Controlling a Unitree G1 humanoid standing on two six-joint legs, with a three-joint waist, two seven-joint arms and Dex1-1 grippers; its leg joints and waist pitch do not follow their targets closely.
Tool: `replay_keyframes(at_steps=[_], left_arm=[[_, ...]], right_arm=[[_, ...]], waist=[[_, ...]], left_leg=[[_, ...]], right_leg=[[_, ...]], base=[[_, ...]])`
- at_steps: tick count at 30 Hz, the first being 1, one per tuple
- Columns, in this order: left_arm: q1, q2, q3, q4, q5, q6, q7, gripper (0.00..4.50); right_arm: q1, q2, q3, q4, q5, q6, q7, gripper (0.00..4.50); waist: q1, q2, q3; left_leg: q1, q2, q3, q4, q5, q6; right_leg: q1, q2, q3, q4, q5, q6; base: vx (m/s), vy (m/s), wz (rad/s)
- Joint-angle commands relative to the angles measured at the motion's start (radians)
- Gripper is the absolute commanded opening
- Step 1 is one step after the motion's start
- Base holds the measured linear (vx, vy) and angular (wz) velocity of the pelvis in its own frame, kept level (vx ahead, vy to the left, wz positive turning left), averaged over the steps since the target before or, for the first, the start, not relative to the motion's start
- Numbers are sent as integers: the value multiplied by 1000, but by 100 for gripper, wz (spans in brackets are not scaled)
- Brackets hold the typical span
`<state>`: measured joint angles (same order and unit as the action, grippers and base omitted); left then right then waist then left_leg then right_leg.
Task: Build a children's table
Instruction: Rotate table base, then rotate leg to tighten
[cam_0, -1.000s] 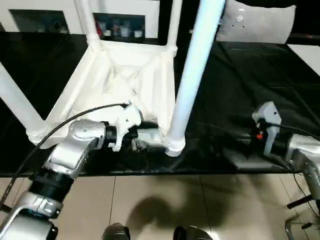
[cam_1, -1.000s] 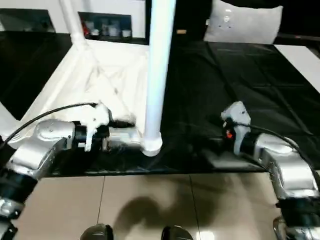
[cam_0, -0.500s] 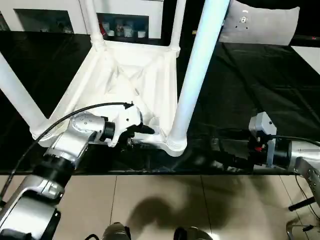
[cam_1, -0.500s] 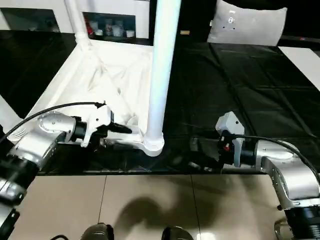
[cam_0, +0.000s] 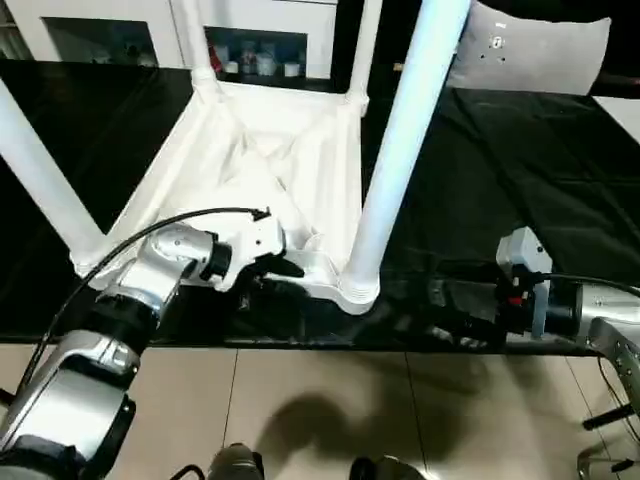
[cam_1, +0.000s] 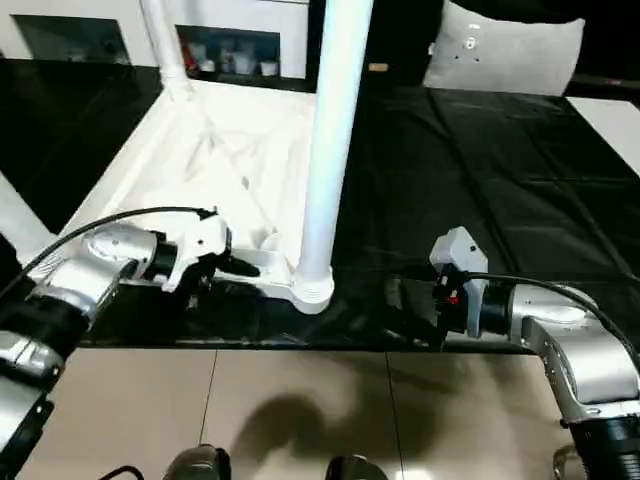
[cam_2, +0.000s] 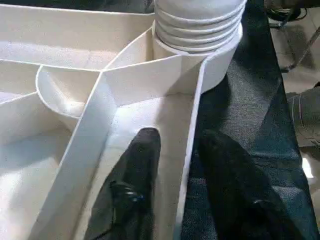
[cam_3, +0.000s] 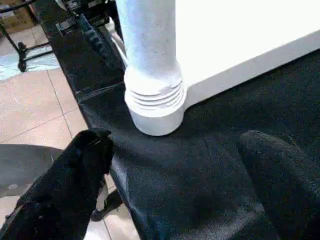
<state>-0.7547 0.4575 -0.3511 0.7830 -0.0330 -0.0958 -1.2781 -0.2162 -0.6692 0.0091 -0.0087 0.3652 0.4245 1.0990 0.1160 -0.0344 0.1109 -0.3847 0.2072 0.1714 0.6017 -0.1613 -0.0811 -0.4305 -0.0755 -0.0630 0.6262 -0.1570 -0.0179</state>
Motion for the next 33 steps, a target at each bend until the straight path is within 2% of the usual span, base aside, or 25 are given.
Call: replay_keyframes(at_steps=[1, 5, 6, 10, 13, 17, 21, 22, 24, 27, 29, 30, 31, 32, 33], left_arm=[[-12, -13, 3, 14, 2, -2, -29, 117], [-19, -14, -3, 41, 17, -17, -39, 108], [-20, -14, -4, 43, 20, -19, -38, 80], [-30, -19, -10, 79, 38, -48, -35, 53], [-34, -20, -13, 83, 44, -50, -45, 29], [-35, -29, -9, 79, 27, -29, -89, 4], [-21, -30, -25, 60, 34, -17, -127, 4], [-11, -31, -32, 50, 42, -21, -127, 4], [10, -38, -30, 13, 32, -6, -132, 1], [44, -54, -22, -65, 13, 22, -131, 1], [68, -62, -23, -116, 12, 41, -114, 0], [77, -66, -24, -135, 14, 49, -105, 0], [88, -70, -28, -157, 17, 57, -95, 0], [94, -71, -31, -170, 19, 62, -89, 0], [100, -74, -34, -183, 21, 69, -82, 0]], right_arm=[[9, -2, 6, -22, 11, 2, 3, 450], [8, -1, 9, -22, 12, 2, 5, 450], [8, -1, 9, -21, 12, 2, 5, 450], [10, 2, 11, -23, 11, 1, 6, 450], [12, 2, 12, -25, 12, 1, 7, 450], [12, 5, 14, -20, 11, -4, 8, 450], [2, 13, 24, -7, 4, -17, 12, 450], [-10, 19, 33, 6, -3, -30, 18, 450], [-31, 32, 43, 24, 3, -37, 36, 432], [-65, 46, 58, 61, 18, -43, 84, 432], [-93, 54, 69, 95, 25, -47, 121, 399], [-106, 57, 74, 111, 29, -48, 140, 399], [-123, 61, 82, 135, 27, -53, 157, 392], [-134, 63, 89, 151, 25, -58, 167, 385], [-150, 67, 97, 176, 18, -66, 174, 376]], waist=[[5, 3, -95], [6, 1, -96], [6, 2, -96], [6, 2, -99], [7, 3, -99], [5, 3, -104], [5, 7, -107], [6, 11, -108], [3, 8, -109], [6, 7, -108], [5, 9, -108], [4, -8, -111], [8, 2, -111], [7, 4, -110], [6, -5, -110]], left_leg=[[15, 16, -1, -65, -220, 29], [15, 14, -1, -64, -221, 32], [15, 14, -1, -64, -223, 33], [12, 13, -2, -64, -210, 36], [13, 15, -1, -64, -209, 38], [9, 14, -2, -63, -190, 39], [11, 15, 0, -61, -183, 49], [13, 16, 0, -61, -192, 48], [11, 17, -1, -61, -197, 46], [15, 20, 1, -62, -197, 50], [18, 21, 2, -61, -211, 47], [17, 22, 3, -61, -207, 50], [16, 23, 1, -60, -198, 51], [16, 23, 2, -61, -199, 52], [19, 23, 4, -61, -209, 52]], right_leg=[[69, -61, 40, -86, -293, -184], [70, -61, 39, -87, -298, -185], [70, -62, 39, -88, -309, -179], [72, -62, 38, -89, -325, -162], [70, -62, 38, -88, -307, -172], [75, -62, 37, -82, -268, -184], [75, -62, 37, -77, -224, -209], [74, -63, 37, -79, -235, -210], [76, -64, 36, -78, -241, -215], [72, -63, 37, -79, -257, -216], [70, -64, 37, -80, -274, -215], [73, -65, 37, -80, -278, -213], [72, -68, 37, -77, -284, -213], [69, -67, 37, -80, -291, -210], [68, -65, 36, -85, -313, -202]], base=[[0, 0, 0], [0, 0, 0], [0, 0, 0], [0, 0, 0], [0, 0, 0], [0, 0, 0], [0, 0, 0], [0, 0, 0], [0, 0, 0], [0, 0, 0], [0, 0, 0], [0, 0, 0], [0, 0, 0], [0, 0, 0], [0, 0, 0]])
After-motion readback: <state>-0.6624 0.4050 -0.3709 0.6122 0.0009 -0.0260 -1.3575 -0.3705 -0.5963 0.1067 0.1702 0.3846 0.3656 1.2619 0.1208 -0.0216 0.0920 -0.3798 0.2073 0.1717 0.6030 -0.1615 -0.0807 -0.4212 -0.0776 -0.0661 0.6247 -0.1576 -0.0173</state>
